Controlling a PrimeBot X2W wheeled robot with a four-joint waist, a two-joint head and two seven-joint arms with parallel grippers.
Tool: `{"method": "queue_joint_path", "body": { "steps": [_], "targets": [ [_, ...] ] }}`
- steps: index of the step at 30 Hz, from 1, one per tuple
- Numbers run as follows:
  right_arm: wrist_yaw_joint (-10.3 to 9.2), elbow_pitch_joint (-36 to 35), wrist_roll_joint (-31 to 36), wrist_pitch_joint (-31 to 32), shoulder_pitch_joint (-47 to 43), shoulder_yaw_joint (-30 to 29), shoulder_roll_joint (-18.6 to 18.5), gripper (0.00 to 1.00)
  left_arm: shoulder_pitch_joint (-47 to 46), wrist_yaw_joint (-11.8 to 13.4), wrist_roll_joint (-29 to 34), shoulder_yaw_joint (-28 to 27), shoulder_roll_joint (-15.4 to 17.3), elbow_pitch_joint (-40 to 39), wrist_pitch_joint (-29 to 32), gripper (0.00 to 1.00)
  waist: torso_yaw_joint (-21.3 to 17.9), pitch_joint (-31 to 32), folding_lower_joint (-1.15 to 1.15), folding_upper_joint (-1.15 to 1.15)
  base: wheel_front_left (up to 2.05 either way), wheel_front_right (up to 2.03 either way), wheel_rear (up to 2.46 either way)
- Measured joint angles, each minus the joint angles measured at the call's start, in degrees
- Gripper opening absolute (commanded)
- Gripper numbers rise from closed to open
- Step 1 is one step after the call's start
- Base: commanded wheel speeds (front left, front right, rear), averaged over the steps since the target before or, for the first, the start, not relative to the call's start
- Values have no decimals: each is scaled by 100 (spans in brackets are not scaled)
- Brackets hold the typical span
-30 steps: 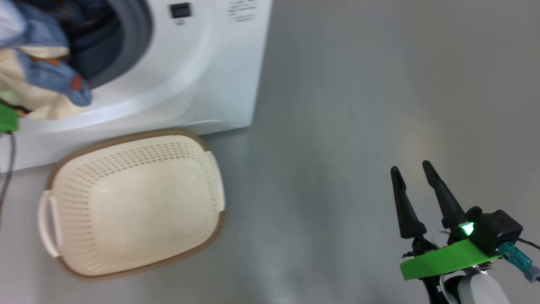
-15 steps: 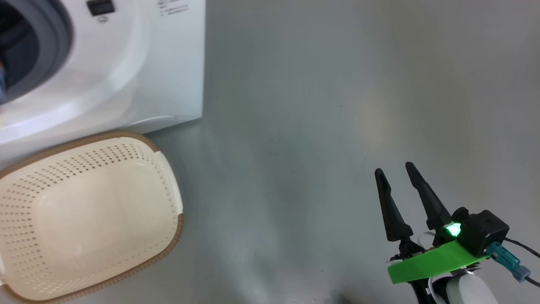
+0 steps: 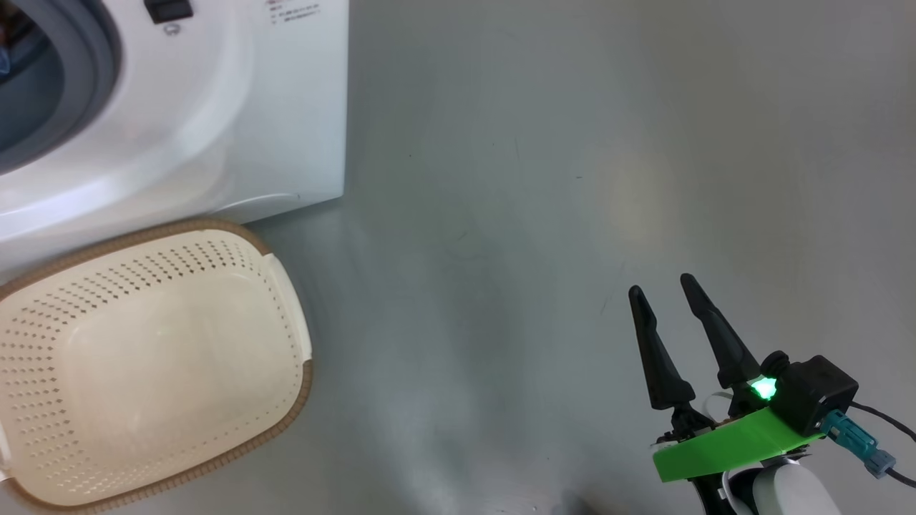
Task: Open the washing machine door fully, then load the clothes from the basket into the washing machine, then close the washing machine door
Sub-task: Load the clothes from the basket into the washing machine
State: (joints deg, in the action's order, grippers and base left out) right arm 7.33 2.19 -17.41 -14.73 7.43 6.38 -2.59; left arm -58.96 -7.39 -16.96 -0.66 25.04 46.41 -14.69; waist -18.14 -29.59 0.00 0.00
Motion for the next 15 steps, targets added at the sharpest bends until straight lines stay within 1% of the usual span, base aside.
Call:
{"method": "queue_joint_path", "body": {
  "steps": [4, 10, 15],
  "targets": [
    [0, 3, 1, 0, 0, 0, 0, 100, 12, 0, -132, 123, -26, 215, 0, 100, 46, 52, 0, 0, 0, 0, 0],
    [0, 15, 10, 0, 0, -1, 0, 100, 12, 0, -264, 274, -34, 336, 0, 100, 109, 100, 0, 0, 0, 0, 0],
    [0, 29, 23, 0, 0, -10, -1, 100, 83, 0, -323, 316, -109, 343, 0, 100, 163, 151, 0, 0, 0, 0, 0]
  ]
}}
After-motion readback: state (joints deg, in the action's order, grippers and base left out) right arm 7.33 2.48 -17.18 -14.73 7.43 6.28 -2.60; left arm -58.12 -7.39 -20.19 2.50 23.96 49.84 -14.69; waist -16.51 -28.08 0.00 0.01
